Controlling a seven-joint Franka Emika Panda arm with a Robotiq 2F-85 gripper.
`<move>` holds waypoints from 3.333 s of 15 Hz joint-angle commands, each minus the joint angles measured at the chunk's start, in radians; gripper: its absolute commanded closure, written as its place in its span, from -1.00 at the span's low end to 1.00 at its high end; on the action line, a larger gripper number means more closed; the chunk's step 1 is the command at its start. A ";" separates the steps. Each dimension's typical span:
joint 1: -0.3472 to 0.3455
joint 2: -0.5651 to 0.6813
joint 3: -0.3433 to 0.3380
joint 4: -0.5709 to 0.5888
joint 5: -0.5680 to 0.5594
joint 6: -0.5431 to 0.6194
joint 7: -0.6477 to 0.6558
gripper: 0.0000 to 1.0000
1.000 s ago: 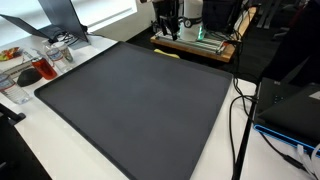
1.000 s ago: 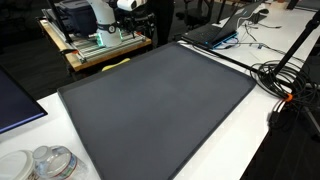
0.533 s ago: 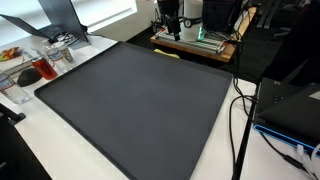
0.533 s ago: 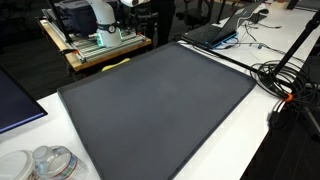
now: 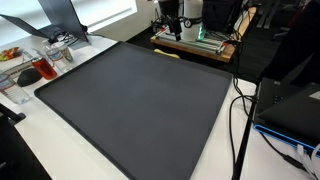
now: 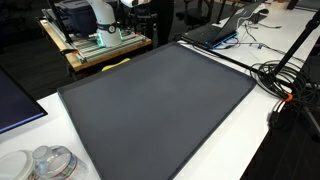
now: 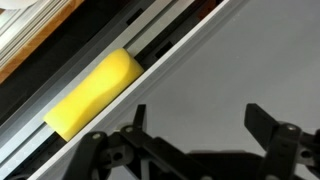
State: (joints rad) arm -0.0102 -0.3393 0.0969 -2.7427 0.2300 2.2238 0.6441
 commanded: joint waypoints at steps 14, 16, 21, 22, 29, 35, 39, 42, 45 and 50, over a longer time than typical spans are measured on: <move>-0.089 -0.020 -0.090 -0.004 -0.046 -0.229 -0.028 -1.00; -0.141 -0.017 -0.150 -0.005 -0.048 -0.230 -0.083 -1.00; -0.309 0.009 -0.327 -0.002 -0.056 -0.217 -0.273 -1.00; -0.341 0.015 -0.363 -0.002 -0.058 -0.216 -0.313 -1.00; -0.506 0.099 -0.580 0.001 -0.040 -0.164 -0.582 -1.00; -0.516 0.194 -0.640 0.008 0.028 -0.052 -0.666 -1.00; -0.512 0.271 -0.666 0.024 0.122 0.027 -0.751 -1.00; -0.509 0.335 -0.681 0.043 0.231 0.037 -0.837 -1.00; -0.512 0.392 -0.674 0.062 0.334 0.014 -0.916 -1.00; -0.514 0.476 -0.628 0.061 0.414 -0.029 -0.925 -1.00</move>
State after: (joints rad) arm -0.5260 0.0725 -0.5583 -2.7010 0.5975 2.2326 -0.2712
